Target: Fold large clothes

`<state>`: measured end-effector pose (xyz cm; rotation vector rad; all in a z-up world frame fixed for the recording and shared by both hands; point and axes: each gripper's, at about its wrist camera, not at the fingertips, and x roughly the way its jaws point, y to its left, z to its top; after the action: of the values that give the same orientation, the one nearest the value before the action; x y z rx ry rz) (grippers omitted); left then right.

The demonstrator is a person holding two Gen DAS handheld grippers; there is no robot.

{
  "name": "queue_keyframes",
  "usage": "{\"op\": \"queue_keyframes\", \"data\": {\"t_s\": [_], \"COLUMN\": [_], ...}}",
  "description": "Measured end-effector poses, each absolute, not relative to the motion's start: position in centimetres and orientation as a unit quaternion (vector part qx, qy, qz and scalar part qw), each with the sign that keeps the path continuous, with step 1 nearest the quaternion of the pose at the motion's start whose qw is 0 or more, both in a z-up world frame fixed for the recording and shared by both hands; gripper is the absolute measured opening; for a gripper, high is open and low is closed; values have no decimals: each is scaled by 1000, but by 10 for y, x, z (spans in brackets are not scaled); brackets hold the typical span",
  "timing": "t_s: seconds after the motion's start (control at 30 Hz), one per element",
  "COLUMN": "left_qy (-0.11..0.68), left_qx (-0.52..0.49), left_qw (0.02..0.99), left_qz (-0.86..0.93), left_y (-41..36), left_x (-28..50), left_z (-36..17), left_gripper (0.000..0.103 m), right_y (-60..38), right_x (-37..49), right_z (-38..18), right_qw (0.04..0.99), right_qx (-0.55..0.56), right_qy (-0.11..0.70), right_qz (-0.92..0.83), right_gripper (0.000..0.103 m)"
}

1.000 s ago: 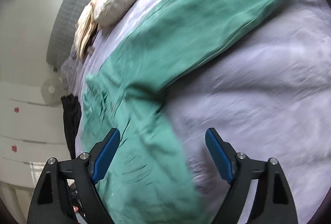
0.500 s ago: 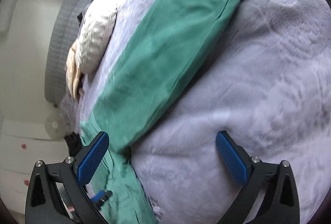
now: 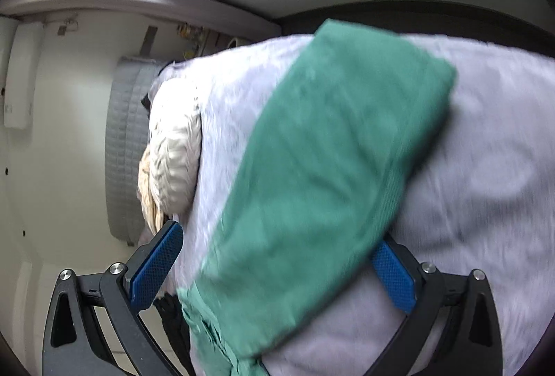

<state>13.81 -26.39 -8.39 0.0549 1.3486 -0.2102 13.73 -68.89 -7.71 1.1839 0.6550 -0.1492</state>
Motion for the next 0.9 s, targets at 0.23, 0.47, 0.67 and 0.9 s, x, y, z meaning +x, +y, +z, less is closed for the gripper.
{"op": "queue_keyframes", "data": {"t_s": [0.23, 0.47, 0.67, 0.9], "left_qy": [630, 623, 590, 552], "left_qx": [10, 7, -3, -19], "left_qw": [770, 777, 805, 834], "left_qz": [-97, -93, -64, -11], "left_y": [-254, -239, -204, -127], "left_x": [143, 144, 147, 145], "left_z": [-87, -79, -59, -47], "left_gripper": [102, 102, 102, 102], "right_y": [-709, -702, -650, -496], "right_x": [145, 155, 185, 242], "right_z": [-84, -87, -33, 35], "right_qw": [740, 722, 772, 840], "right_qx": [611, 636, 576, 408], "right_qy": [270, 265, 267, 319], "right_qz": [-79, -60, 36, 163], "right_gripper": [80, 5, 5, 5]}}
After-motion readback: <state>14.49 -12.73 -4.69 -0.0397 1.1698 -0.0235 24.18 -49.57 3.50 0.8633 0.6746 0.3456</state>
